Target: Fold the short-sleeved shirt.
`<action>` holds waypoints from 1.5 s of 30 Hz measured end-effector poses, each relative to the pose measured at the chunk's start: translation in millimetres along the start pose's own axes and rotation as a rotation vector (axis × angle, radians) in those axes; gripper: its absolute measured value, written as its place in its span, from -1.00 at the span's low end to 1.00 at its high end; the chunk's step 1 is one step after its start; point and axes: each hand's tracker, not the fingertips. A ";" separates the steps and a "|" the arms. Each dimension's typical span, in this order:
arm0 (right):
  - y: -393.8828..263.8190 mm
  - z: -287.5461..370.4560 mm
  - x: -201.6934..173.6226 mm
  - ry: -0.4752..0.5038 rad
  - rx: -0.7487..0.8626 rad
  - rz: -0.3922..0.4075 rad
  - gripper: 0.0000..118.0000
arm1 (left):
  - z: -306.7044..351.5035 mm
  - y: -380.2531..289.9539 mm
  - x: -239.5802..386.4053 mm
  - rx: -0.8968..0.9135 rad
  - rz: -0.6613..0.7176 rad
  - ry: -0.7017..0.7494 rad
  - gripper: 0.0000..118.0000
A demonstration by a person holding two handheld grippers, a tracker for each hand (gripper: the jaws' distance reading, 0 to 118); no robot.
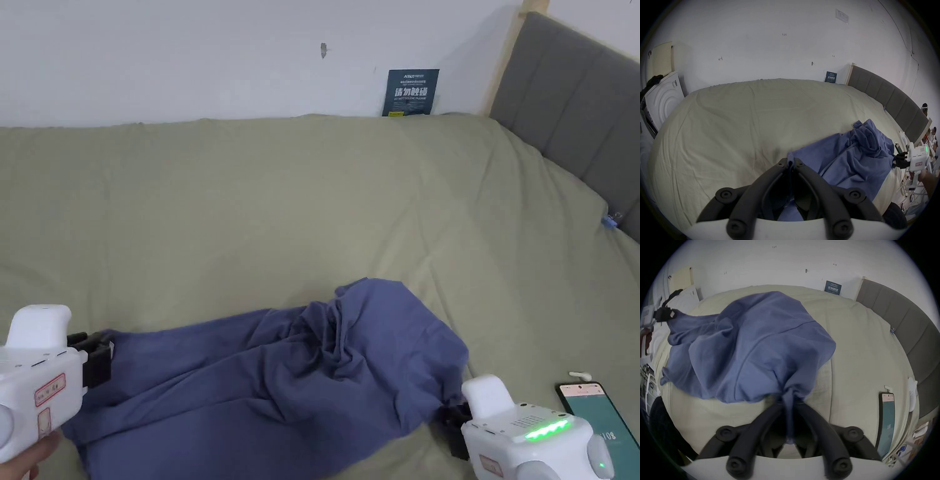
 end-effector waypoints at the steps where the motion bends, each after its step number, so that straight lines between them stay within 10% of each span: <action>1: -0.4 -4.2 7.7 -0.020 -0.010 -0.013 -0.92 | -0.4 -0.7 -1.3 -0.002 0.004 0.000 -0.97; 8: 15.0 38.6 28.4 0.046 0.032 -0.188 -0.94 | 11.8 2.1 -18.4 0.002 0.078 0.005 -1.00; 26: 272.8 254.0 49.5 -0.114 0.512 0.081 -0.94 | 193.3 194.5 -89.8 0.416 0.044 0.173 -1.00; 45: 445.4 300.6 61.8 -0.177 0.734 -0.069 -0.94 | 249.4 363.7 -128.4 0.617 0.138 0.304 -1.00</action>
